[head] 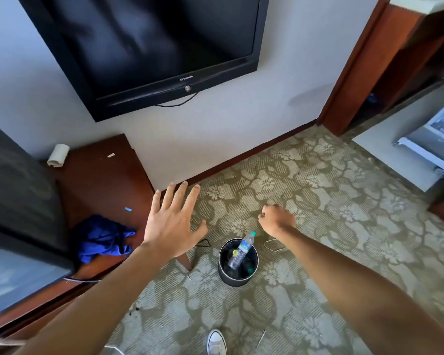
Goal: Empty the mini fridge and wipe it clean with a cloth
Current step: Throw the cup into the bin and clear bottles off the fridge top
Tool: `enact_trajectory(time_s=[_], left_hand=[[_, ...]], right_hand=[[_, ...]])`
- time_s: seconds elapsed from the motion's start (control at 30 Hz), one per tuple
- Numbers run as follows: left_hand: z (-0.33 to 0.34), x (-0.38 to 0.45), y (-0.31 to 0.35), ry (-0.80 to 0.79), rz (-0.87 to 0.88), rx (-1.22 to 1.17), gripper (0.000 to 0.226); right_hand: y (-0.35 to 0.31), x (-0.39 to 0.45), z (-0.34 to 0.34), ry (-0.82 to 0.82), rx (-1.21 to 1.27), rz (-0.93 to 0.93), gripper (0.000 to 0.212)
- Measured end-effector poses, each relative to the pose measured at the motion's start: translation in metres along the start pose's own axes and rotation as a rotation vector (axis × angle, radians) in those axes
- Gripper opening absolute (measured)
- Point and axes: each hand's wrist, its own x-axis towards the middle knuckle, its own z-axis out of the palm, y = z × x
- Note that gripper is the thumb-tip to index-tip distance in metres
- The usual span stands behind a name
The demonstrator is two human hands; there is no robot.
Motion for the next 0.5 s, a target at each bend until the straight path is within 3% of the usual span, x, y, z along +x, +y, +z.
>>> enact_trajectory(time_s=[0.23,0.5], left_hand=[[-0.027,-0.008,-0.041,0.081,-0.089,-0.013,0.087],[-0.078,-0.055,-0.129,0.184,-0.251,0.027,0.088]], right_hand=[[-0.063,0.009,-0.046,0.102,0.079,-0.125,0.023],[-0.241,-0.02,-0.132,0.271,0.236,-0.4,0.017]])
